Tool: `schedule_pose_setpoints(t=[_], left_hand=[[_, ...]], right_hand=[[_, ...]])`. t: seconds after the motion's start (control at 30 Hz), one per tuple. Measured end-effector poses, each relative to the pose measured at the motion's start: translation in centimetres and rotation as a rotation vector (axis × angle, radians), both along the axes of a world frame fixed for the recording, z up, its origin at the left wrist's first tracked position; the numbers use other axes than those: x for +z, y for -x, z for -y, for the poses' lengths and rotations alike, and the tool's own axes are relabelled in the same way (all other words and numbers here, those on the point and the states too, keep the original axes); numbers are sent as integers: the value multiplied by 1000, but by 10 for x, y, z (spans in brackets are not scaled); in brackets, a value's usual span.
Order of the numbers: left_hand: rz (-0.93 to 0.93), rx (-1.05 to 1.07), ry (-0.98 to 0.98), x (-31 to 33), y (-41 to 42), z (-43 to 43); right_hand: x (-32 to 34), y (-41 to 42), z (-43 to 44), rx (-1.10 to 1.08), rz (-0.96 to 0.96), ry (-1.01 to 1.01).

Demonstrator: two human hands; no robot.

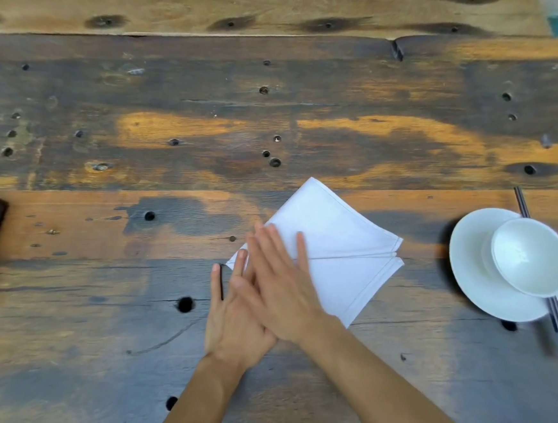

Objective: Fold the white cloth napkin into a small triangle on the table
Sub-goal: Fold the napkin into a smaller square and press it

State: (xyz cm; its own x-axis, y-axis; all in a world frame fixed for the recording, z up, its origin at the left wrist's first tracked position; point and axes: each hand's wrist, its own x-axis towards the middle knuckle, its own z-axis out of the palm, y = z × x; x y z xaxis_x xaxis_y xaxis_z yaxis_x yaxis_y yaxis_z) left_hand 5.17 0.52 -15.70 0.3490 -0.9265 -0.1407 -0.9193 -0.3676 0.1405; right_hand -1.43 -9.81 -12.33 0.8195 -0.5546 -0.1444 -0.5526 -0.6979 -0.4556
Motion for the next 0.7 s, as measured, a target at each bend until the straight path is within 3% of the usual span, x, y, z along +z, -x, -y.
schedule_pose_setpoints(t=[0.17, 0.33, 0.63, 0.7], left_hand=[[-40, 46, -46, 4, -2, 1], [-64, 43, -35, 2, -1, 0], [-46, 58, -20, 4, 0, 1], [-51, 62, -16, 4, 0, 0]], right_hand=[[-20, -34, 8, 28, -40, 18], [-20, -4, 39, 61, -96, 79], [-18, 48, 122, -133, -278, 159], [-16, 46, 120, -142, -236, 185]])
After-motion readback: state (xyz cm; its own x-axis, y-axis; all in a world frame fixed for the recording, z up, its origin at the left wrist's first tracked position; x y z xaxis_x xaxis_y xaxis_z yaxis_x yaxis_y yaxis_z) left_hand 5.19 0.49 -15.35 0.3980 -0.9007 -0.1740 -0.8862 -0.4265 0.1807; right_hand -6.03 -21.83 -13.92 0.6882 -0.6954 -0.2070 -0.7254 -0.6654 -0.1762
